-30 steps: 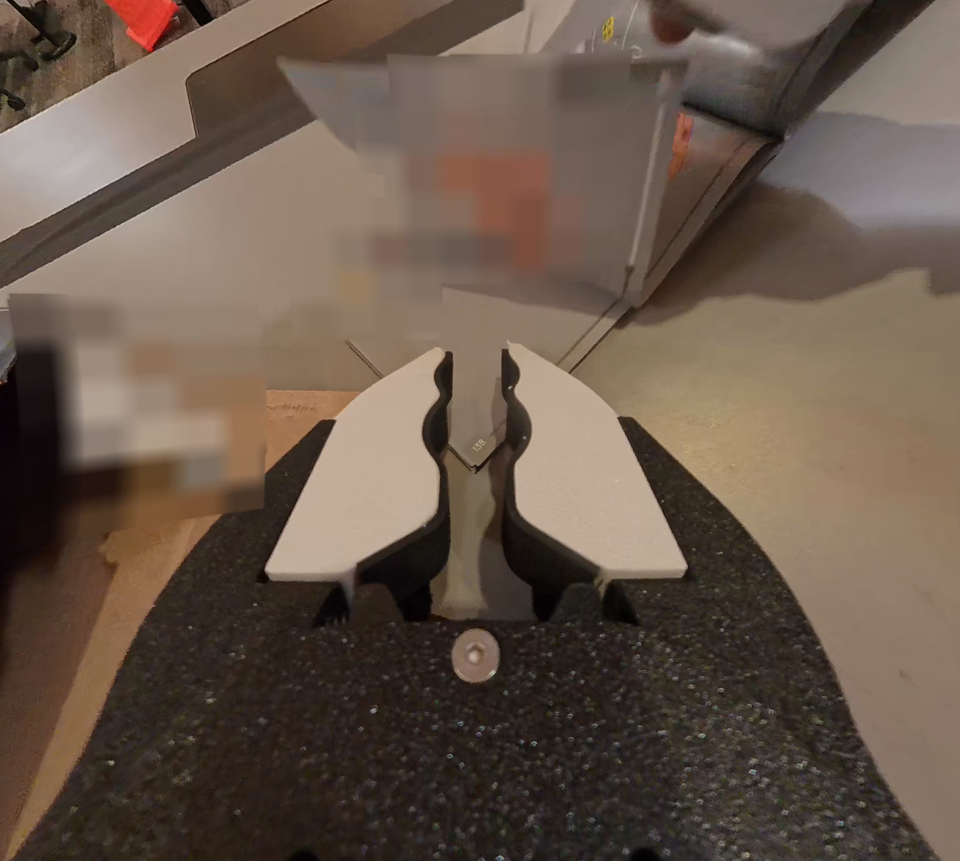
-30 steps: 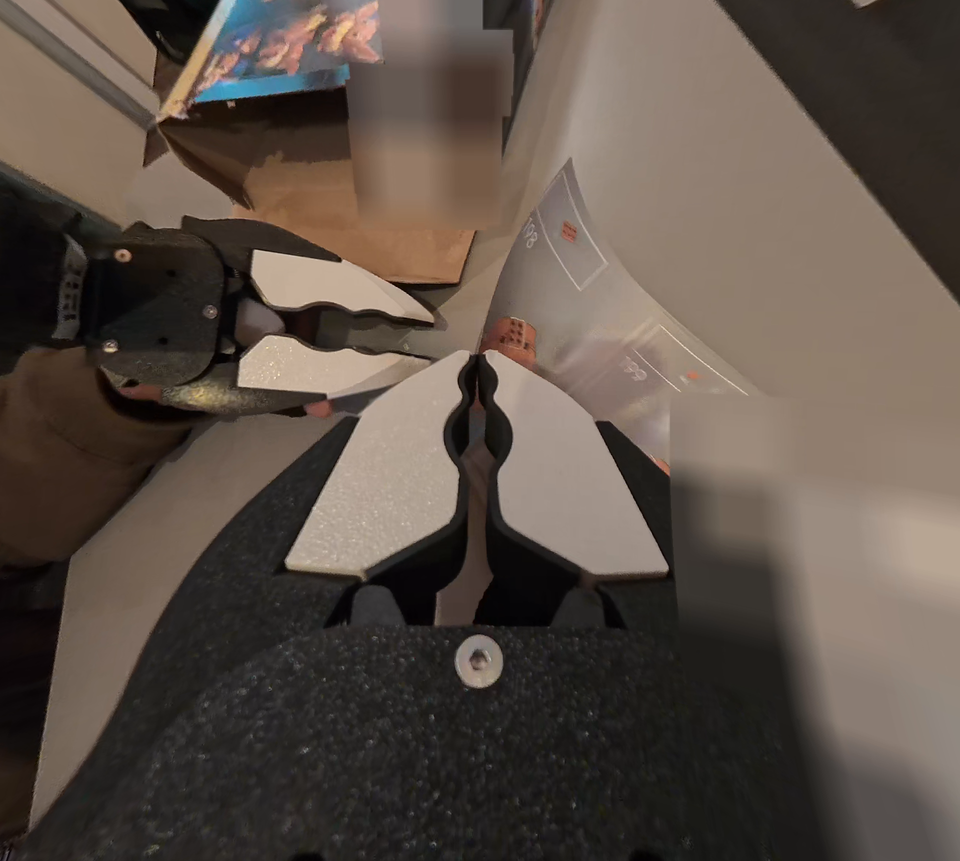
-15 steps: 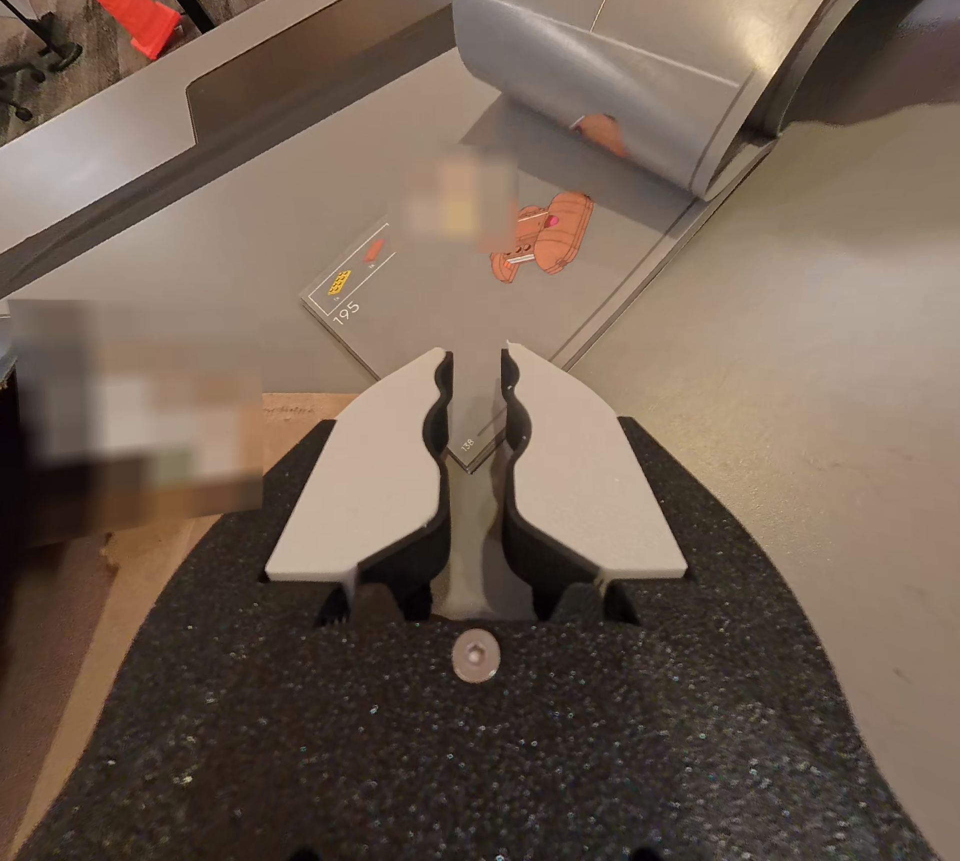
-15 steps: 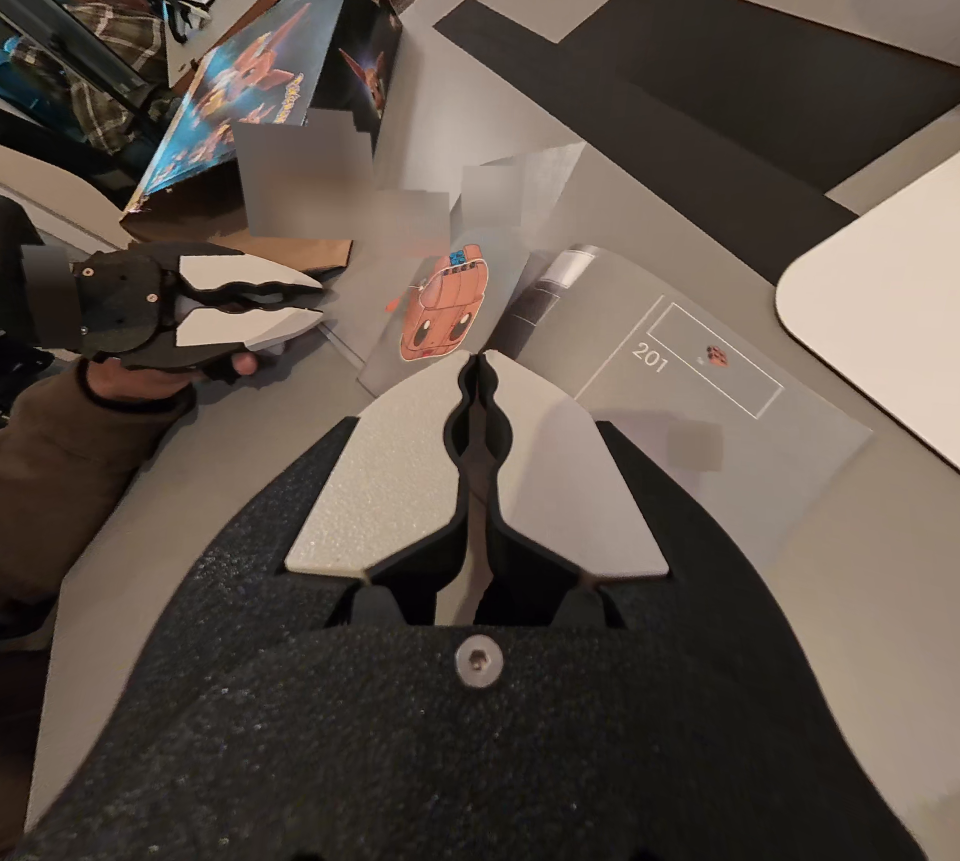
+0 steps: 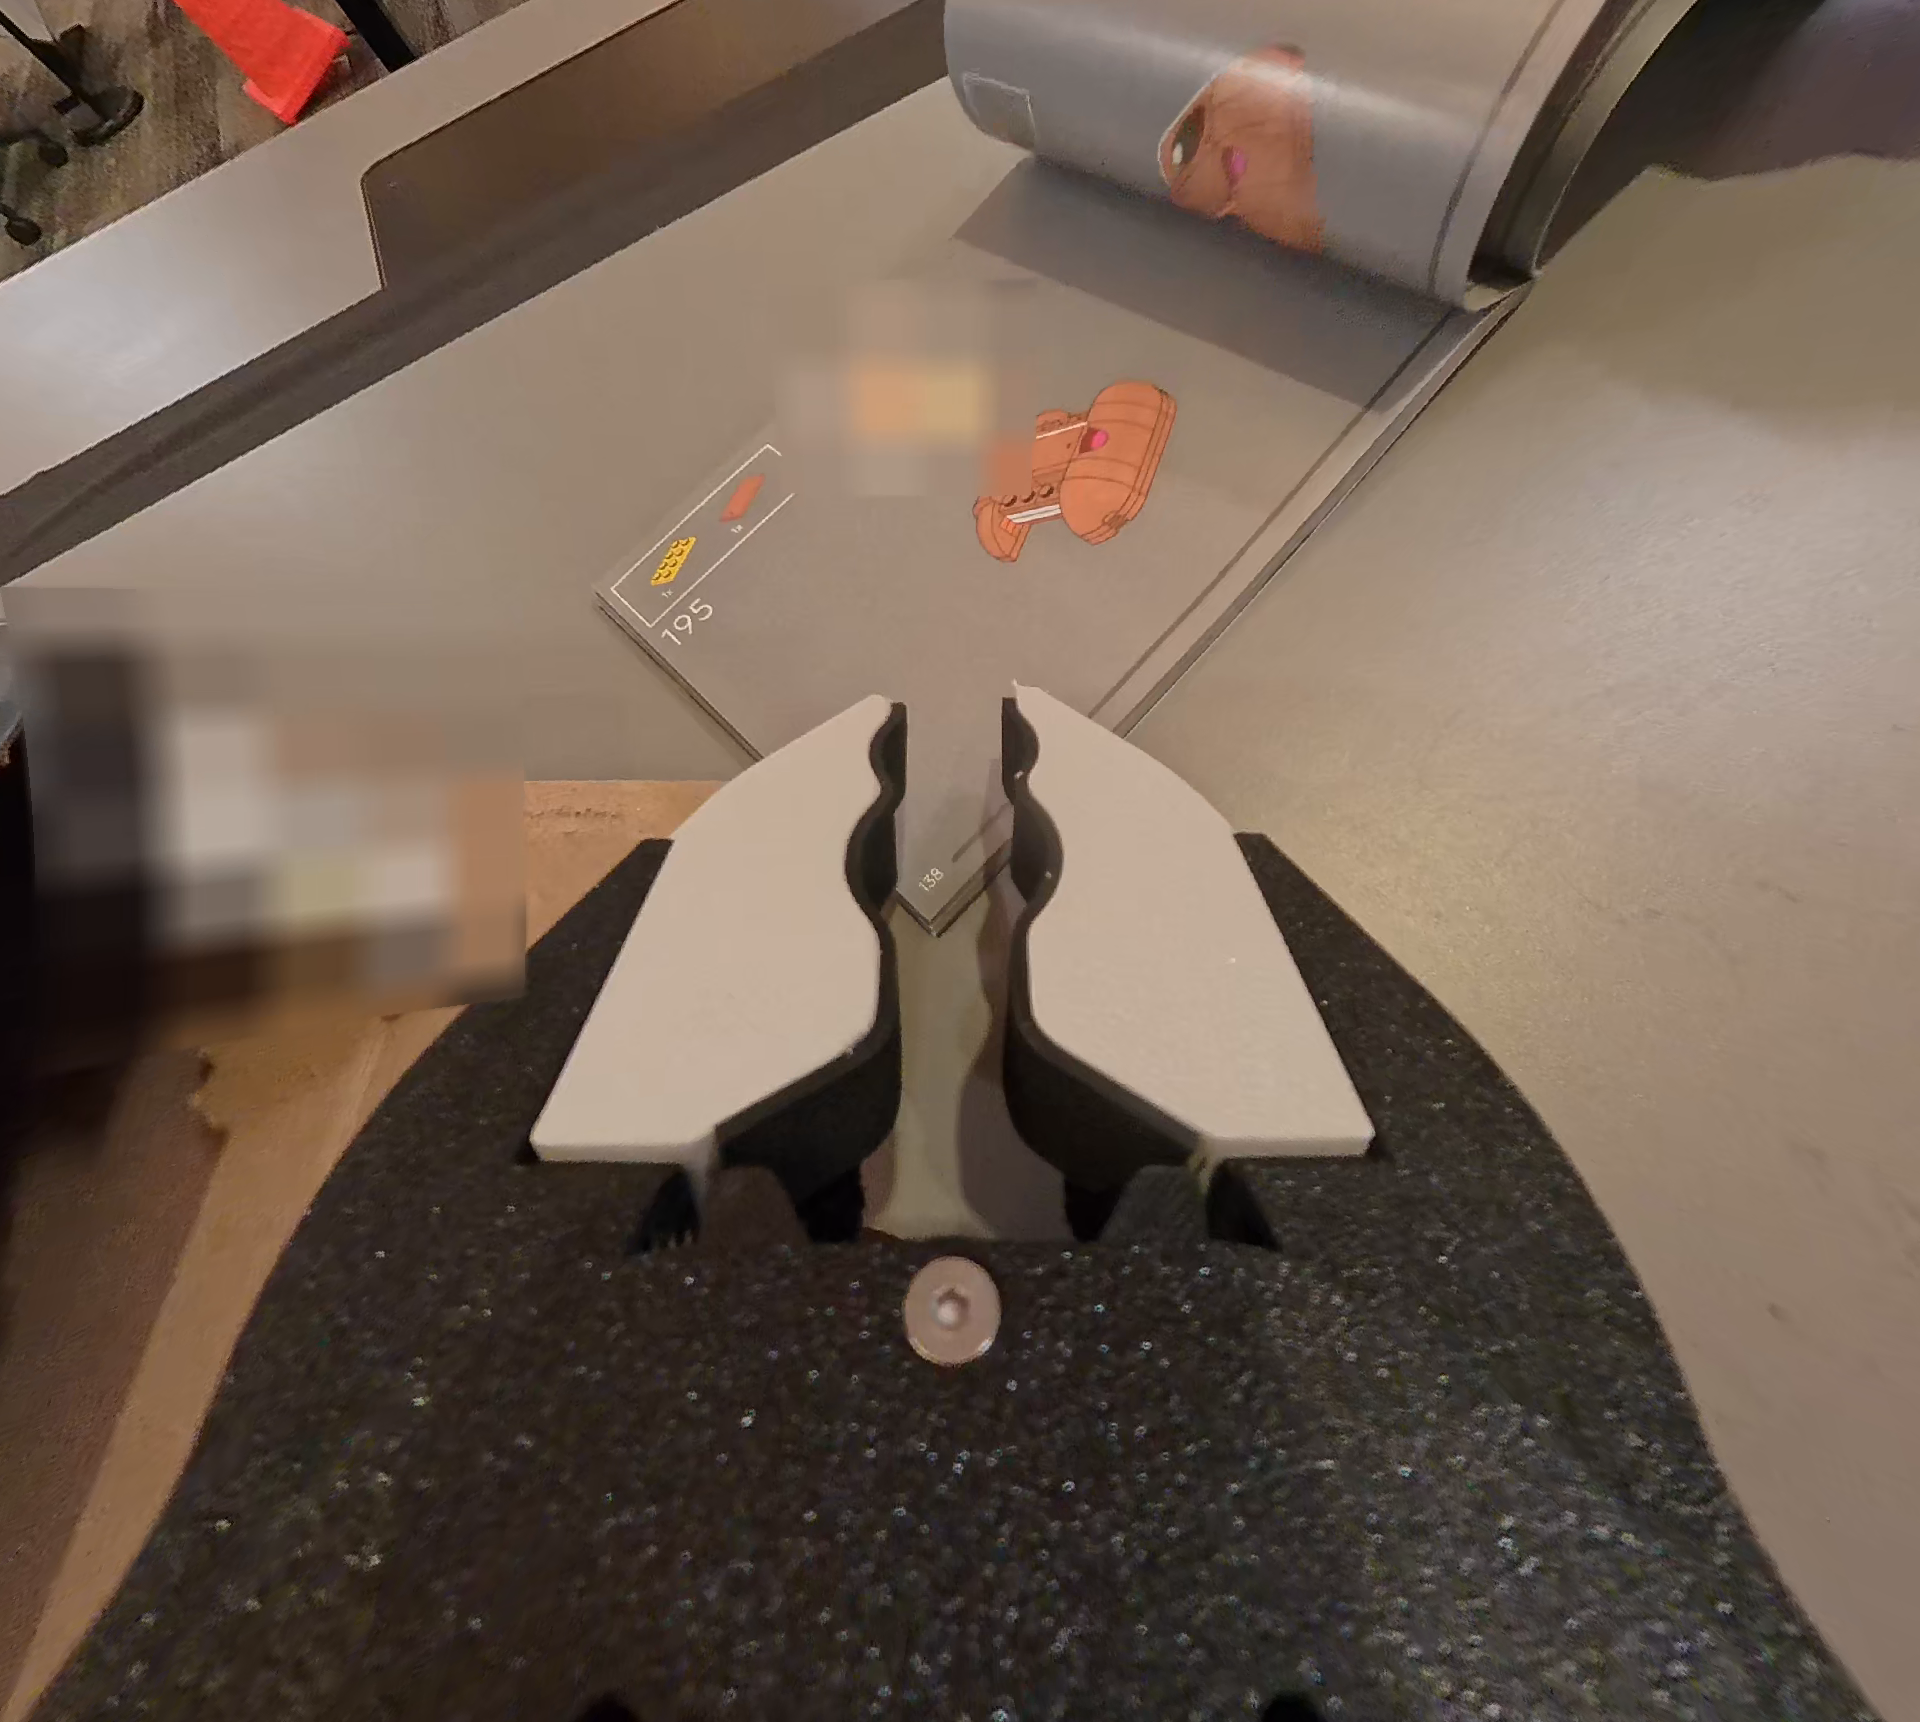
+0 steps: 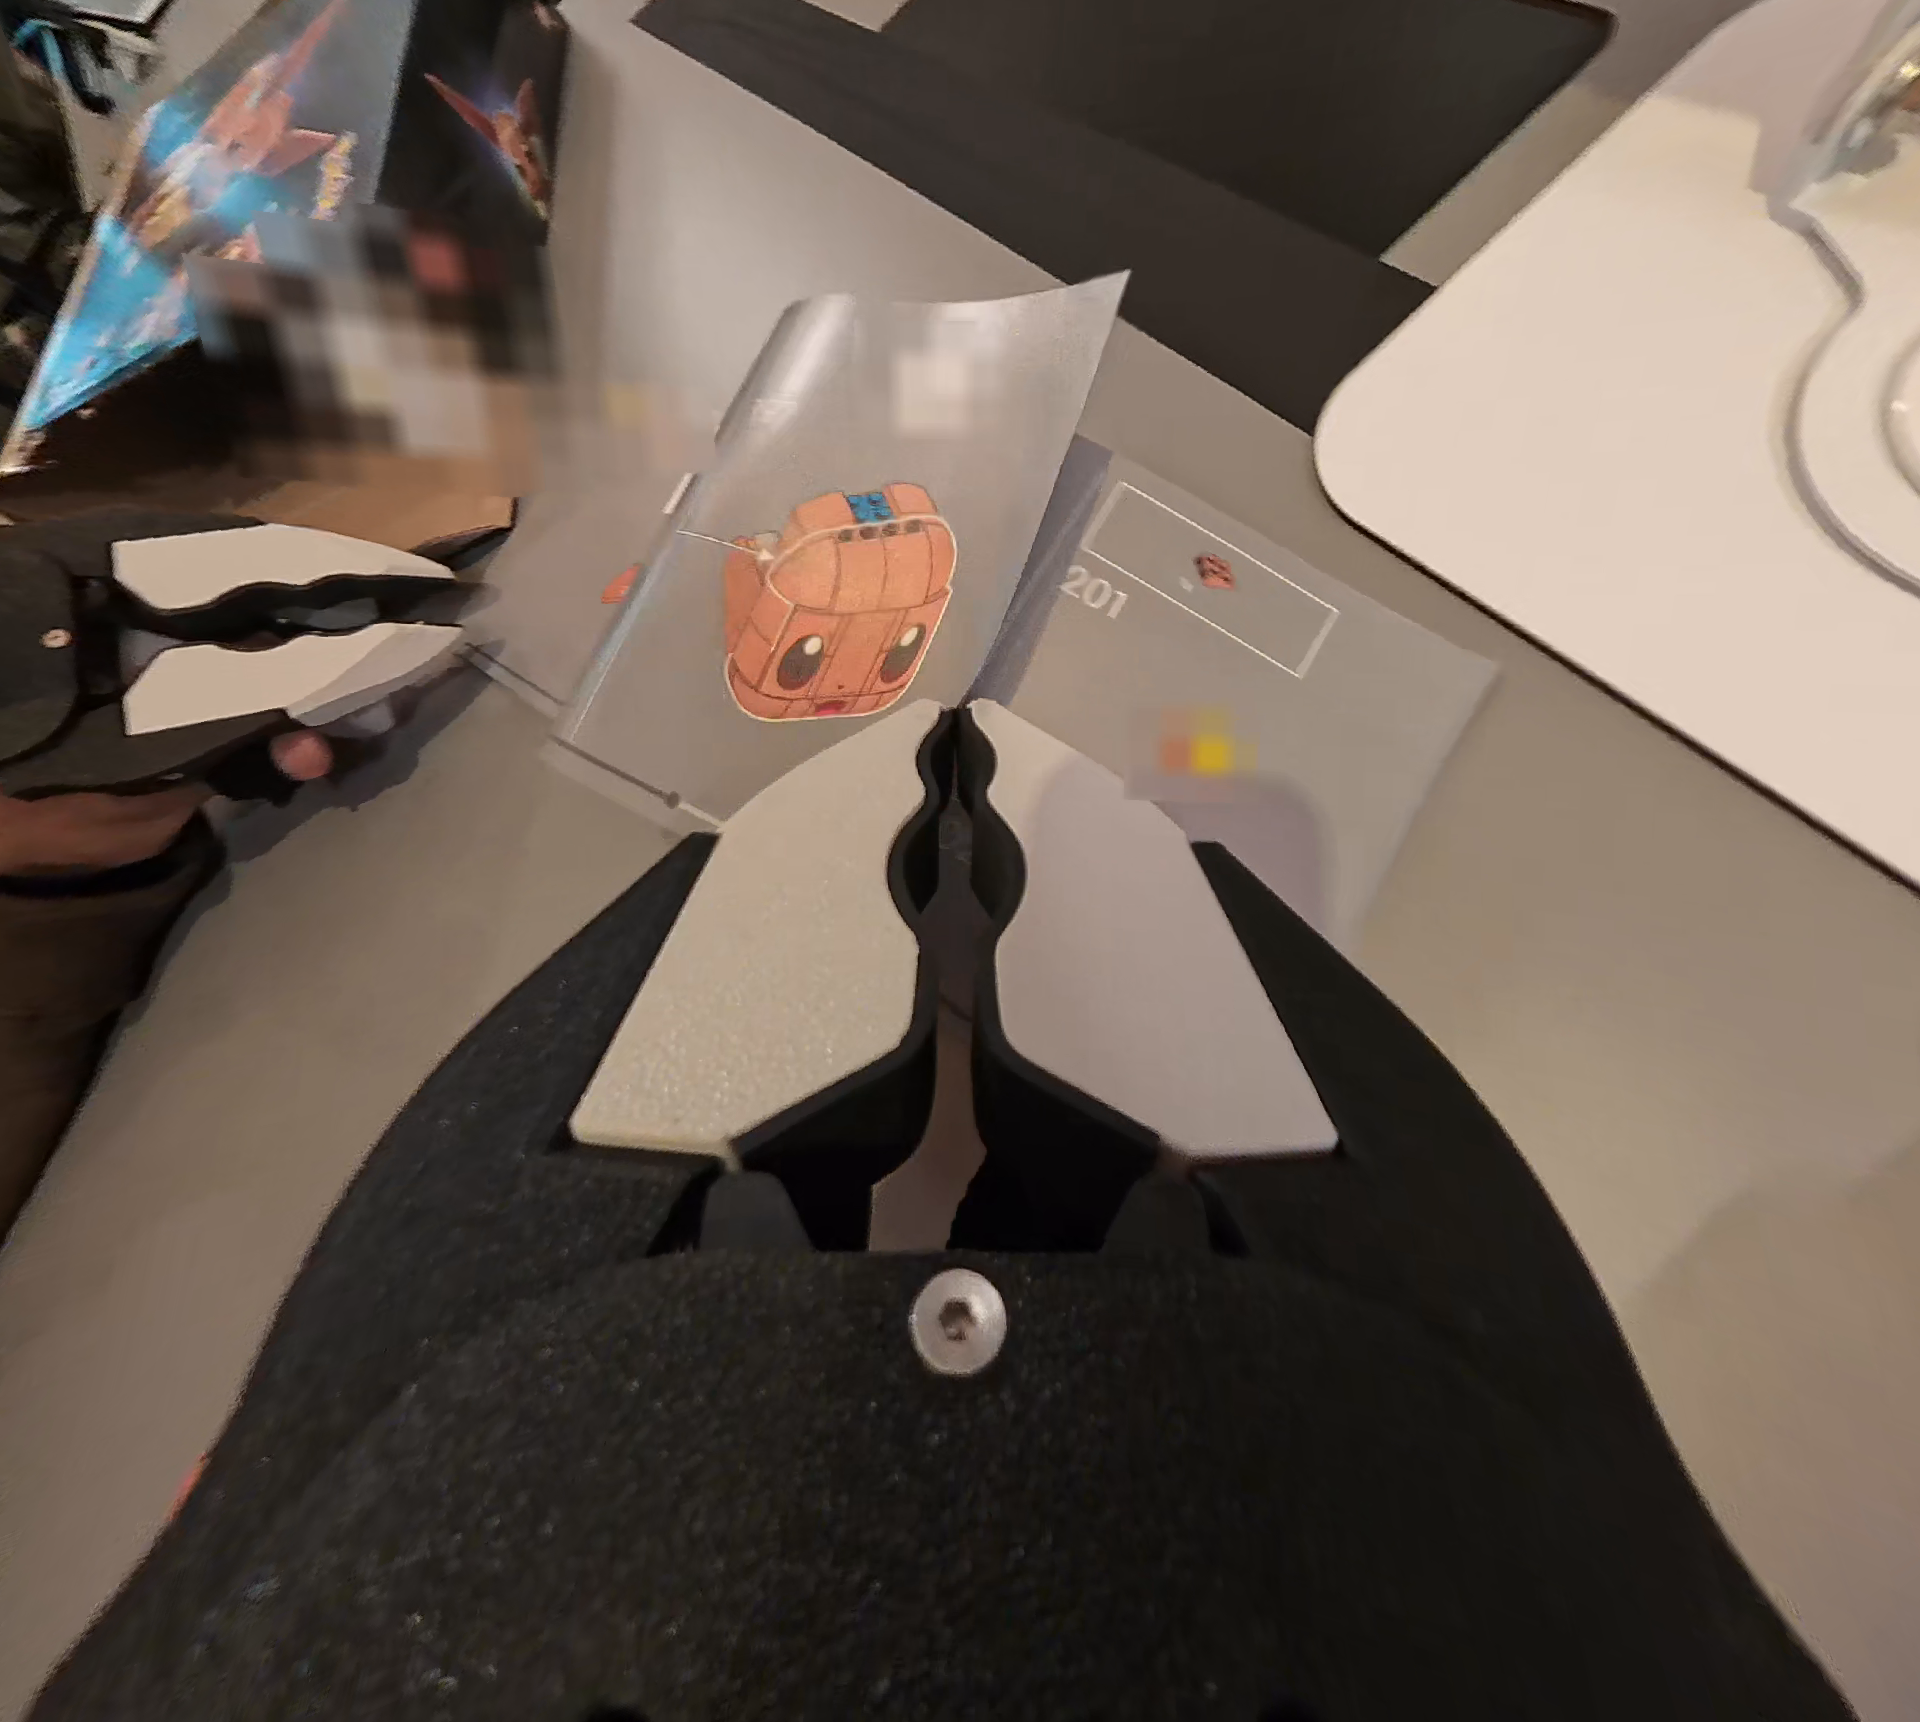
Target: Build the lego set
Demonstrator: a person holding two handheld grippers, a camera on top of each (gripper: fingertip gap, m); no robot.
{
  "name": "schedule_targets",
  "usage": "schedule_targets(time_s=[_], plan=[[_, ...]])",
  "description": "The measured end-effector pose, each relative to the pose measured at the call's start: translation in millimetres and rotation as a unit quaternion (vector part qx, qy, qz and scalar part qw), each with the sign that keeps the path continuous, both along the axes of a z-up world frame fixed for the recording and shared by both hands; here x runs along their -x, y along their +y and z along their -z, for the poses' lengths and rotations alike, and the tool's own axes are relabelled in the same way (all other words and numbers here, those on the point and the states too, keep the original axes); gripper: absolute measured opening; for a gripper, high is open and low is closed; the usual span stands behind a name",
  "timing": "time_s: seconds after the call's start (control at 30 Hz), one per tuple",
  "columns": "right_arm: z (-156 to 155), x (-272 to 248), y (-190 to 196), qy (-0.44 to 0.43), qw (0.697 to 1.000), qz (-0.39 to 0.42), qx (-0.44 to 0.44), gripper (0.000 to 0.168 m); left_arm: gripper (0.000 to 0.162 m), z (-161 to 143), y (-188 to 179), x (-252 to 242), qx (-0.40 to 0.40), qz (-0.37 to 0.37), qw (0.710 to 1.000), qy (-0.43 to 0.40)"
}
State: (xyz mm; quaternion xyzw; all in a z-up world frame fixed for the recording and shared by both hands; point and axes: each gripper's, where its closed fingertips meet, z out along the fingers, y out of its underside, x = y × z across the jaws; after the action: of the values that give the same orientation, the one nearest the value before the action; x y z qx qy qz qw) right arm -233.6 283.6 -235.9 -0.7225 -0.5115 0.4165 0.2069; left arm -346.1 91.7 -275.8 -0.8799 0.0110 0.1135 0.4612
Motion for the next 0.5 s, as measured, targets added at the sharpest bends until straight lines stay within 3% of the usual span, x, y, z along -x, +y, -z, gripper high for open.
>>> schedule_targets(time_s=[0.37,0.5], plan=[[30.1,-31.9,46.8,-0.051,0.988,0.132,-0.054,0.002,0.017,0.9,-1.2,-5.6,0.004,0.011,1.000,-0.001],[35.7,-45.4,58.0,-0.074,0.979,0.169,-0.092,0.018,0.017,2.1,-1.1,-7.1,0.008,0.014,1.000,0.010]])
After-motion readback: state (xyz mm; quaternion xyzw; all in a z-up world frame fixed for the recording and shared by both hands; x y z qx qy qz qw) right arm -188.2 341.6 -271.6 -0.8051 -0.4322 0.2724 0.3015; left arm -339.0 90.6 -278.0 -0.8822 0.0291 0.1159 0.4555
